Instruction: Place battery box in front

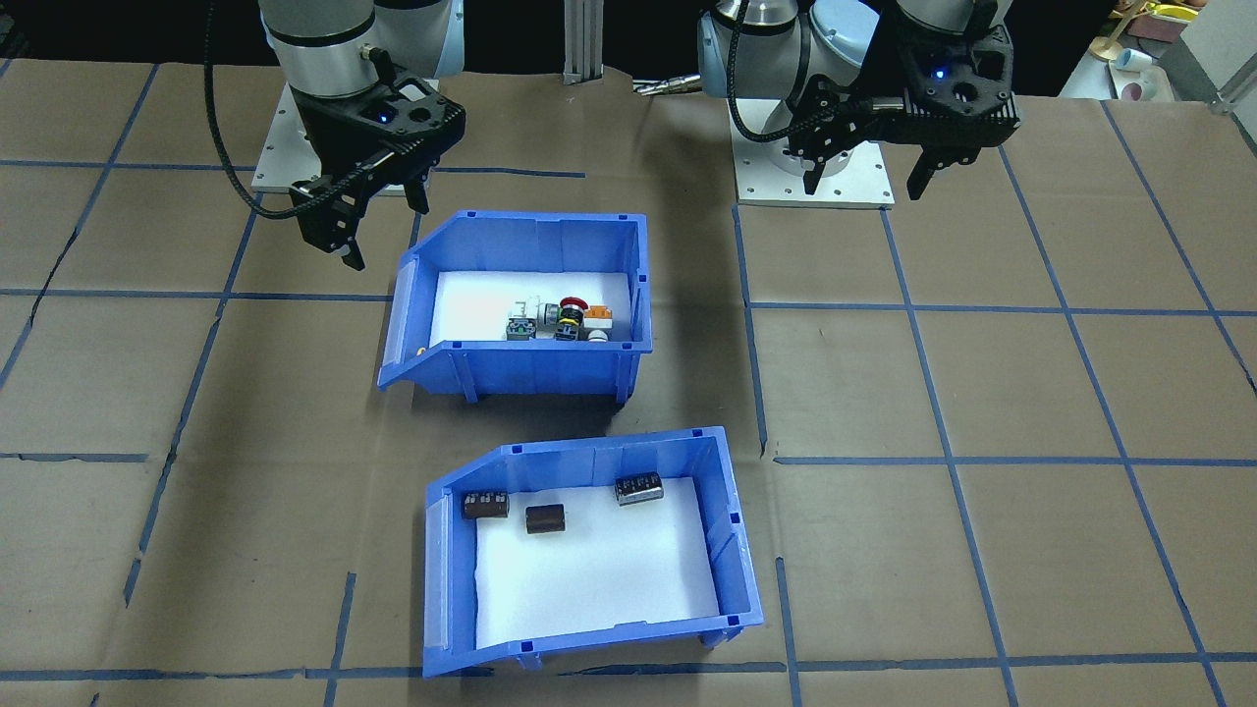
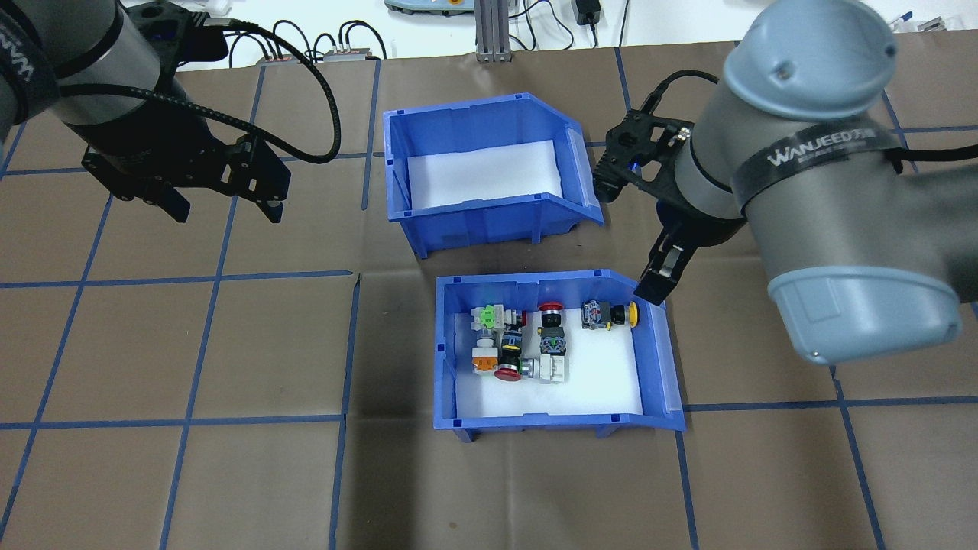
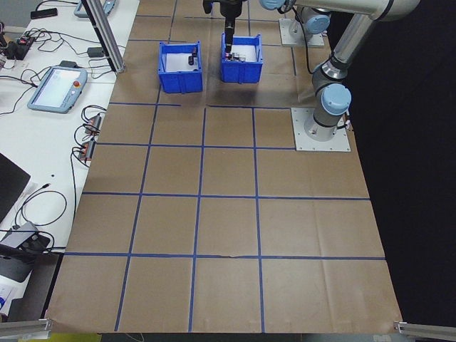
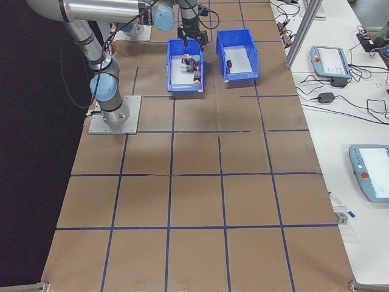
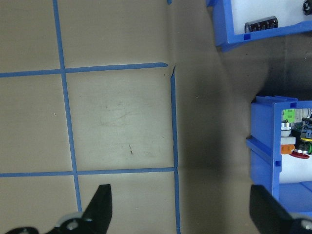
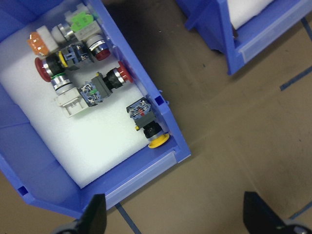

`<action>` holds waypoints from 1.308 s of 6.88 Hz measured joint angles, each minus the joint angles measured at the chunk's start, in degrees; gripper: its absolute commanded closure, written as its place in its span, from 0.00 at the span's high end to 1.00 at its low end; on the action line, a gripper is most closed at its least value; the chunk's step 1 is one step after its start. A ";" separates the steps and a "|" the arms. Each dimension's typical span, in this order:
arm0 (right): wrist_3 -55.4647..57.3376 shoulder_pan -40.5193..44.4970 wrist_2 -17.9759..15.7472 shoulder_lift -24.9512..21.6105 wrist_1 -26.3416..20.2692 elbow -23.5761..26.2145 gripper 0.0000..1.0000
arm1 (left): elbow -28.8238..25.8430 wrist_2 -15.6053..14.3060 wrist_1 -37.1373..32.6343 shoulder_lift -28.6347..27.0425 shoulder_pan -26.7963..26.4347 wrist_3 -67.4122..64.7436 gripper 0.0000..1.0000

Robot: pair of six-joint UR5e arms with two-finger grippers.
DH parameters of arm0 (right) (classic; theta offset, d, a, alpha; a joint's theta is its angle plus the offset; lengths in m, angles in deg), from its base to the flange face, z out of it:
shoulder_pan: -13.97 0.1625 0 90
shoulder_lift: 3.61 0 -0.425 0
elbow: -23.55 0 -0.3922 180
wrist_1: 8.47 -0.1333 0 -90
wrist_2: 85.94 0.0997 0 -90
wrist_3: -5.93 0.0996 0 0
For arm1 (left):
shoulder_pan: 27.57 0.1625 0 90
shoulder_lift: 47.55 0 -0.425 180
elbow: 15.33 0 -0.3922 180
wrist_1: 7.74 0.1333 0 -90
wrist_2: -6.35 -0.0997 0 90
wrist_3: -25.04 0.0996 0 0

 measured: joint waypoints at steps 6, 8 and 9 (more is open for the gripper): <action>32.49 -4.36 -0.42 3.21 -7.36 -7.55 1.00 | 0.01 0.10 0.00 -0.08 0.00 0.20 0.99; 41.87 -4.44 -0.59 6.99 -12.30 -12.38 1.00 | 0.05 0.09 0.00 -0.11 0.00 0.20 0.99; 45.00 -4.63 -0.64 8.16 -13.77 -13.66 1.00 | 0.08 0.15 0.00 -0.14 0.00 0.20 0.99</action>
